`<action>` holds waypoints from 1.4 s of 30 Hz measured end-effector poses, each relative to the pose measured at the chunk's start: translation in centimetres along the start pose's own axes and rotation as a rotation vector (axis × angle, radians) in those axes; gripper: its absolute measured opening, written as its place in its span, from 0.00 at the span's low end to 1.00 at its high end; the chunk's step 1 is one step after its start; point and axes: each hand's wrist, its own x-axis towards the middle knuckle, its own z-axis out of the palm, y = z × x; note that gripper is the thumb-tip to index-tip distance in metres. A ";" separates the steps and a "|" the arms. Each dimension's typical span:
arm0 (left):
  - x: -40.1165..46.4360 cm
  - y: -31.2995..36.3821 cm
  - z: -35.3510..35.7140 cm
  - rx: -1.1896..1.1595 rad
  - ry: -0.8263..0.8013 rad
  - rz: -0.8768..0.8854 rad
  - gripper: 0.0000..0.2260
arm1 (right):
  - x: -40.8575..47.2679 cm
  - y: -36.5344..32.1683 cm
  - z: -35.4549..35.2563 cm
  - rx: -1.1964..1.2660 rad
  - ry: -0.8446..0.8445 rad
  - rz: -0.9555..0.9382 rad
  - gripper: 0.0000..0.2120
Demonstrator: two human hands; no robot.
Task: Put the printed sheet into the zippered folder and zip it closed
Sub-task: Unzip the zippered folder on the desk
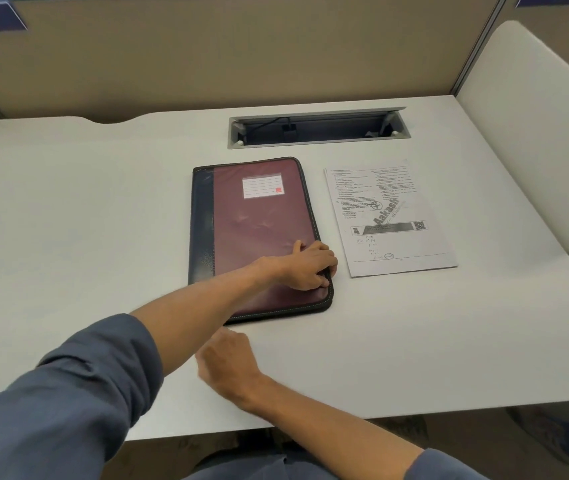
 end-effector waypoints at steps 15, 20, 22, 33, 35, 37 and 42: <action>0.1 1.0 0.0 0.034 0.002 0.001 0.06 | 0.5 -1.1 1.1 0.079 -0.159 0.022 0.09; -1.7 -0.6 0.0 -0.054 0.176 0.036 0.17 | 0.5 -0.6 -0.1 0.162 0.015 0.011 0.08; -3.1 -2.0 0.1 -0.028 0.292 0.009 0.20 | 0.2 0.8 -0.5 0.060 0.065 -0.030 0.12; -13.6 -8.0 4.6 0.152 0.761 -0.660 0.29 | -2.9 10.9 -7.4 -0.138 0.521 0.370 0.19; -14.8 -8.2 5.8 0.132 0.761 -0.743 0.32 | -2.9 12.3 -8.6 -0.164 0.484 0.574 0.26; -15.3 -8.3 6.8 0.086 0.741 -0.755 0.34 | -2.7 13.3 -9.4 -0.134 0.395 0.722 0.29; -15.4 -8.5 7.4 0.039 0.726 -0.740 0.37 | -2.1 13.3 -10.1 0.108 0.371 0.799 0.16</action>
